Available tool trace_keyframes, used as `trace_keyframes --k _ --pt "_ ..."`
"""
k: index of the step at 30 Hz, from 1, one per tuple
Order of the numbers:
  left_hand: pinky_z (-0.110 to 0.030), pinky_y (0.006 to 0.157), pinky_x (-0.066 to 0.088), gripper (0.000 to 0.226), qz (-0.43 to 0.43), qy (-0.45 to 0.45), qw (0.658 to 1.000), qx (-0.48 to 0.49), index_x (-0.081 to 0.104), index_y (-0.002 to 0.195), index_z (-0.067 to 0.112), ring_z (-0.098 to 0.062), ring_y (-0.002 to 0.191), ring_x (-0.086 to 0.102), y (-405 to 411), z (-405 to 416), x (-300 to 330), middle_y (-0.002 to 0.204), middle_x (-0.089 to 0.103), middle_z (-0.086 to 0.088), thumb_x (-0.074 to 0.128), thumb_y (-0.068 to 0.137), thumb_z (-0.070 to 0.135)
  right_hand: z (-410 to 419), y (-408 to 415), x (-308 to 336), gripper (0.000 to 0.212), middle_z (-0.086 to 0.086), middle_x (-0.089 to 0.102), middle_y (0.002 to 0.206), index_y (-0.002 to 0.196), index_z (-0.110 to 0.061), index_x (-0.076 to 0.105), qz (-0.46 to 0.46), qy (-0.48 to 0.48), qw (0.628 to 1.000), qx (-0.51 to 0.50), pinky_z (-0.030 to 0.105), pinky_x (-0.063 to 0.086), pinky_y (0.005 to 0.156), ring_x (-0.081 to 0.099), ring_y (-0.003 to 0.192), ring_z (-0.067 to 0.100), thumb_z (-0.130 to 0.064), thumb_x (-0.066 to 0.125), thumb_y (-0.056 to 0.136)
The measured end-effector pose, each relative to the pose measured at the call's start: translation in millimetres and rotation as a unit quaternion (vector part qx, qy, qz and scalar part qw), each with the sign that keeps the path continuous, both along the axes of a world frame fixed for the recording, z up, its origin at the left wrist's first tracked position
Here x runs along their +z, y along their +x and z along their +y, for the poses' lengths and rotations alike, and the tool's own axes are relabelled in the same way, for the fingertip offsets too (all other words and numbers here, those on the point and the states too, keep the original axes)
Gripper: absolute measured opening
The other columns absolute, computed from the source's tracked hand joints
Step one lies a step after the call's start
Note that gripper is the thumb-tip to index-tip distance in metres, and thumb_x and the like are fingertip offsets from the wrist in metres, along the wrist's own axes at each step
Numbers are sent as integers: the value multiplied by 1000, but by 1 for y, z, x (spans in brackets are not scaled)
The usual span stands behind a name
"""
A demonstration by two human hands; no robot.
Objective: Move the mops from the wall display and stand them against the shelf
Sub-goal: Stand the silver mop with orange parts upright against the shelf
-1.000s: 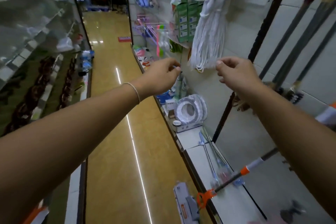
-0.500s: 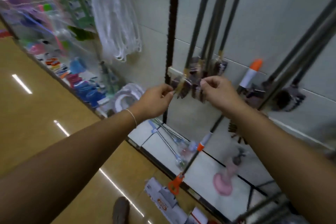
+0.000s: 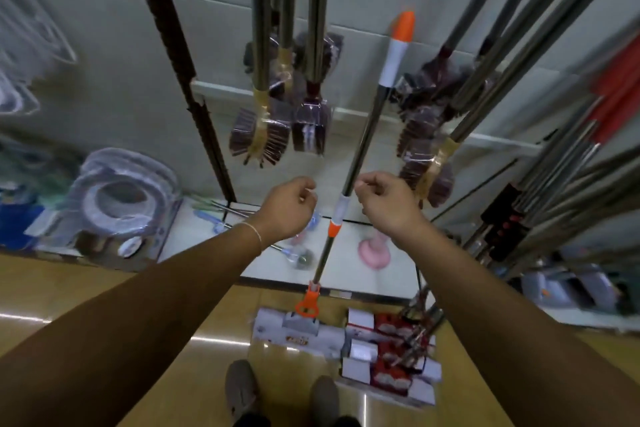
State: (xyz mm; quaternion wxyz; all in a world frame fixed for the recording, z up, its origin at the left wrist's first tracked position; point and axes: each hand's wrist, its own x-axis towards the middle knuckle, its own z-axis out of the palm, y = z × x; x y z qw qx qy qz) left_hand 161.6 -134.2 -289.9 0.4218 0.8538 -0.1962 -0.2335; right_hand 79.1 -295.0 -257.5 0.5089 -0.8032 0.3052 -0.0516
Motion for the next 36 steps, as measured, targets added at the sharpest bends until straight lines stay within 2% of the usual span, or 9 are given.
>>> trace_keyframes --k 4,8,12,15,20,23,25,32,36 --pt "-20 81 42 31 1 5 1000 -5 57 125 10 -19 90 60 6 -10 -21 112 65 -10 49 96 18 1 16 -33 30 1 59 103 123 -10 61 41 -21 999 -18 22 38 80 55 93 17 -24 55 97" --pt "-21 85 41 33 0 13 1000 -7 56 128 11 -21 101 61 13 -17 -37 119 63 -10 48 97 20 -11 48 -57 33 6 59 107 125 -12 54 64 -57 996 -41 26 36 80 53 92 22 -30 54 97" --pt "-21 86 42 33 -5 14 1000 -9 55 128 11 -22 101 61 20 -25 -50 119 64 -10 48 98 20 -34 83 -79 51 16 52 138 141 -6 40 84 -66 990 -95 29 38 87 53 122 34 -29 52 97" --pt "-22 83 43 33 -2 8 1000 -11 55 129 10 -19 93 61 20 -26 -58 118 63 -11 48 97 18 -49 102 -95 57 15 47 144 147 -6 31 63 -45 991 -112 26 36 90 50 128 33 -26 52 98" --pt "-25 83 47 34 11 32 999 -12 55 129 8 -27 99 63 18 -18 -71 119 63 -14 49 96 15 -58 123 -108 40 0 60 109 133 -13 44 -22 -27 991 -131 24 43 75 62 100 25 -25 53 96" --pt "-36 90 51 34 13 47 999 -20 55 128 9 -30 102 62 19 -12 -75 119 63 -15 51 95 14 -59 131 -107 42 4 62 117 134 -13 44 -55 -8 987 -150 32 50 86 61 100 22 -27 55 96" --pt "-38 92 51 34 14 52 998 -19 55 128 9 -29 103 62 20 -11 -77 119 64 -14 51 95 15 -58 131 -107 35 -3 61 99 127 -14 48 -67 -12 985 -161 31 48 82 60 90 19 -31 54 96" --pt "-23 74 45 29 25 76 996 -49 58 121 8 -24 86 61 9 -22 -81 111 66 -12 49 96 17 -34 85 -90 14 -9 58 78 98 -23 58 -64 -62 989 -121 24 40 70 57 74 13 -36 55 96" --pt "-25 90 44 39 71 104 990 -64 50 133 11 -26 108 60 -10 -30 -83 125 62 -12 51 96 24 -8 43 -72 14 -11 61 71 94 -20 64 -70 -79 991 -82 25 43 67 58 67 11 -34 63 92"
